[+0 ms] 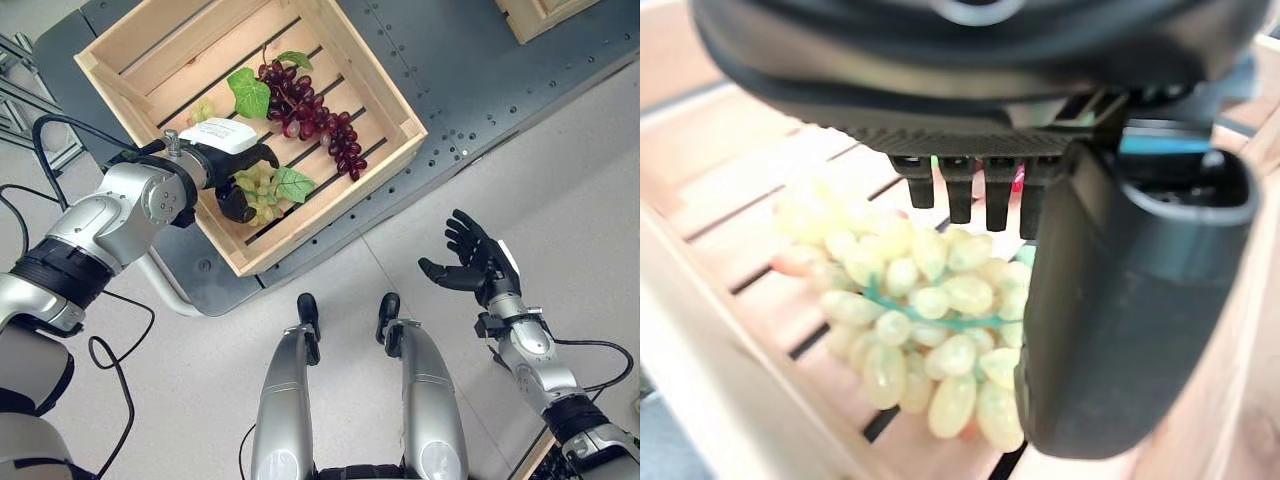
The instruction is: Pick up the fruits from the basket on one side to the basket on the other side
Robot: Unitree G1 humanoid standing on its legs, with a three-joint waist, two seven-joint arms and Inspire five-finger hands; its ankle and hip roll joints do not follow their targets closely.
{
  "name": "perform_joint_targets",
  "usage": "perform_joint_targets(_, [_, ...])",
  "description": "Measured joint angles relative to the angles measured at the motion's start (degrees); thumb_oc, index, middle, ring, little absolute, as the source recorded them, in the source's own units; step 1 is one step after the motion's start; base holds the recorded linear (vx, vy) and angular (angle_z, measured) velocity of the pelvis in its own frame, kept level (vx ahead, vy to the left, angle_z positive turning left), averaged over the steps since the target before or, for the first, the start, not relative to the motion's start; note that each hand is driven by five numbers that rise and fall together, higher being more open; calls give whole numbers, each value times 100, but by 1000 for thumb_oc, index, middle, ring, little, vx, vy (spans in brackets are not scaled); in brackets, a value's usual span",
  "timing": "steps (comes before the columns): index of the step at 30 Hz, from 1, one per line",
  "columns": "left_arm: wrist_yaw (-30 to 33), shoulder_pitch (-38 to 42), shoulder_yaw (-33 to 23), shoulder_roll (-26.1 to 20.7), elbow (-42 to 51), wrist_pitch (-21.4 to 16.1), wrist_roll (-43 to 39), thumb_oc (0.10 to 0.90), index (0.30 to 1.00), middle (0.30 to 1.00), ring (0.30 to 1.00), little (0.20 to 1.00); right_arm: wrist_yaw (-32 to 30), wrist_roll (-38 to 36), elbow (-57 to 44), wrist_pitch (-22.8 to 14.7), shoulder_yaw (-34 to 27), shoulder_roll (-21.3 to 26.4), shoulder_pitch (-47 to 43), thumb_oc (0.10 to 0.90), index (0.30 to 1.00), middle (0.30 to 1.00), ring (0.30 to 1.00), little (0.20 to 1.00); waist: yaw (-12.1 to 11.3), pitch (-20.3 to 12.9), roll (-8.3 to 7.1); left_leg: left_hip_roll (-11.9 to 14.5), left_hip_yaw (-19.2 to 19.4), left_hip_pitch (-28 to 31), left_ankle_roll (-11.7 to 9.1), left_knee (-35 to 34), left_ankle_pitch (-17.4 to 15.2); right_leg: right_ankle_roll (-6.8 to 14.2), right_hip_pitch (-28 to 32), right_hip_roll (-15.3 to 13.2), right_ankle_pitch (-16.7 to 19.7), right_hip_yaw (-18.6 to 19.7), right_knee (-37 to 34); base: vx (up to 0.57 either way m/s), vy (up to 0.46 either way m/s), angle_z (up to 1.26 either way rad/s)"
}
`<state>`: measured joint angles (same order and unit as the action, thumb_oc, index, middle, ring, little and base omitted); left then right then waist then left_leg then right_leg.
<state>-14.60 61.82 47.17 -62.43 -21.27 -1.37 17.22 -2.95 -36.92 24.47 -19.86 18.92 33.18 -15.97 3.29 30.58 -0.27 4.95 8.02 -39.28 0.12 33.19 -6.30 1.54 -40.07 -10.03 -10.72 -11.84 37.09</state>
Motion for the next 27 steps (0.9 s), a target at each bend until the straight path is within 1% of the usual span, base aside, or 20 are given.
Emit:
perform_joint_targets(1, [-23, 0, 0, 2, -7, -43, 7, 800, 900, 900, 900, 900, 0, 1, 0, -20, 0, -8, -7, 800, 900, 900, 900, 900, -4, 0, -3, 0, 0, -5, 6, 3, -3, 0, 0, -3, 0, -3, -2, 0, 0, 0])
perform_joint_targets(3, [-35, 0, 11, 7, -21, -99, 268, 800, 900, 900, 900, 900, -9, 0, 1, -32, 0, -9, -45, 800, 900, 900, 900, 900, 0, 0, -19, 0, -1, -12, 13, 7, -8, 6, -3, -5, 3, -3, -11, 0, 0, 0])
perform_joint_targets(5, [96, 43, 193, 8, -150, -243, 736, 800, 900, 900, 900, 900, -9, 0, 1, -73, 3, -14, -72, 800, 900, 900, 900, 900, 27, -5, -53, 1, 1, -18, 17, 3, -11, 11, -4, -5, 6, -2, -11, -15, 0, 0])
perform_joint_targets(7, [388, 342, 786, 5, -400, -407, 1436, 800, 900, 900, 900, 900, -25, -4, 27, -111, 17, -10, -131, 800, 900, 900, 900, 900, 50, -6, -94, 8, -5, -90, 19, 16, -12, 27, -53, 10, 19, -3, -55, 0, 0, 0])
perform_joint_targets(9, [536, 425, 1013, 6, -495, -443, 1745, 800, 900, 900, 900, 900, -29, -5, 63, -115, 59, -11, -194, 800, 900, 900, 900, 900, 56, -9, -112, 30, 2, -149, 20, 23, -11, 34, -94, 35, 61, -2, -108, -14, -2, -4])
perform_joint_targets(11, [569, 423, 1062, 45, -590, -474, 1864, 800, 900, 900, 900, 900, -36, -7, 76, -117, 88, -20, -228, 800, 900, 900, 900, 900, 61, -6, -136, 38, 9, -187, 26, 20, -12, 39, -126, 40, 98, -3, -114, -27, 1, -6])
perform_joint_targets(15, [626, 441, 978, 73, -630, -475, 1931, 800, 900, 900, 900, 900, -57, -9, 133, -129, 225, -53, -307, 800, 900, 900, 900, 900, 47, -9, -152, 51, 12, -218, 43, 19, -20, 50, -126, 64, 135, -4, -197, -6, 2, -1])
perform_joint_targets(18, [662, 449, 926, 173, -691, -506, 2272, 800, 900, 900, 900, 900, -59, -10, 175, -129, 271, -71, -498, 800, 900, 900, 900, 900, 56, -11, -156, 51, 13, -220, 57, 23, -30, 61, -121, 58, 144, 1, -207, 0, 0, 0])
perform_joint_targets(20, [704, 450, 926, 296, -699, -408, 2577, 800, 900, 900, 900, 900, -76, -81, 224, -128, 275, -71, -594, 800, 900, 900, 900, 900, 48, -13, -158, 48, 13, -219, 58, 24, -30, 61, -119, 53, 147, 0, -211, -16, 10, 1])
perform_joint_targets(22, [835, 433, 880, 442, -806, -299, 2698, 800, 900, 900, 900, 900, -81, -201, 237, -129, 278, -71, -683, 800, 900, 900, 900, 900, 45, -14, -159, 47, 13, -226, 58, 17, -26, 60, -123, 53, 147, -8, -239, -36, 22, 1])
perform_joint_targets(24, [1007, 432, 864, 594, -880, -101, 2816, 800, 900, 900, 900, 900, -85, -201, 221, -129, 276, -66, -764, 800, 900, 900, 900, 900, 67, -16, -159, 48, 10, -274, 50, 13, -13, 55, -153, 59, 162, -27, -265, 0, 0, 0])
perform_joint_targets(25, [1192, 411, 832, 692, -941, 56, 2845, 800, 900, 900, 900, 900, -87, -201, 212, -129, 275, -66, -800, 800, 900, 900, 900, 900, 78, -17, -161, 52, 6, -321, 52, 5, -4, 52, -189, 67, 180, -36, -290, 0, 0, 0])
perform_joint_targets(27, [1554, 394, 730, 894, -1136, 191, 3012, 800, 900, 900, 900, 900, -130, -196, 208, -129, 270, -67, -848, 800, 900, 900, 900, 900, 88, -19, -164, 52, 6, -419, 53, 2, 9, 53, -289, 68, 191, -39, -291, -19, 4, 0])
